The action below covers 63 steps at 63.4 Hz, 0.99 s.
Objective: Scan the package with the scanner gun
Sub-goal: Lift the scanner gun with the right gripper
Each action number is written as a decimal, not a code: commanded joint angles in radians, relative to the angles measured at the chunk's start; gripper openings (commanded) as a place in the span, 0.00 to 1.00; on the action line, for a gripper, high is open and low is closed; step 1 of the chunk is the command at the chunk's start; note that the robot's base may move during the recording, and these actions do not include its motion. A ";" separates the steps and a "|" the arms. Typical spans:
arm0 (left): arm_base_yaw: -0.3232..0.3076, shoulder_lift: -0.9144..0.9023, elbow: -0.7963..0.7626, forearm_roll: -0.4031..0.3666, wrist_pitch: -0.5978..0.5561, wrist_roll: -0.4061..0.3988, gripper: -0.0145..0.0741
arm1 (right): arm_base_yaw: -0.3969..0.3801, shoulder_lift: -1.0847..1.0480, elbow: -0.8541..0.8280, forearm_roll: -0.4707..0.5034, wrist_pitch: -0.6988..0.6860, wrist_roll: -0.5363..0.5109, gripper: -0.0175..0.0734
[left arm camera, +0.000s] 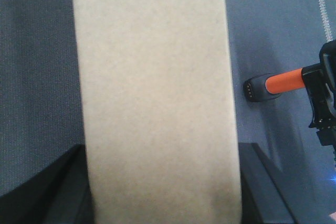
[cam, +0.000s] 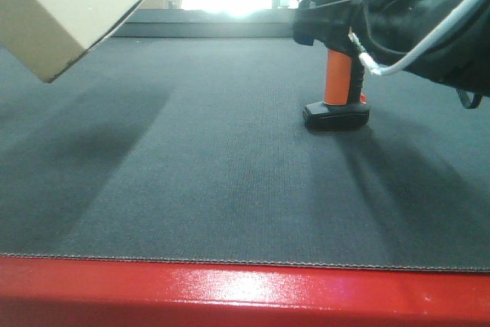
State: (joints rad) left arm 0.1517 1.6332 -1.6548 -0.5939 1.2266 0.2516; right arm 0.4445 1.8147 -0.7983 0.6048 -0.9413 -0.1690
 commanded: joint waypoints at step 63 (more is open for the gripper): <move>0.005 -0.011 -0.003 -0.021 -0.006 -0.004 0.04 | -0.007 -0.009 -0.010 0.005 -0.001 -0.009 0.02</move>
State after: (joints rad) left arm 0.1517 1.6332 -1.6548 -0.5939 1.2266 0.2516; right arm 0.4421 1.8165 -0.8054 0.6088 -0.9245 -0.1724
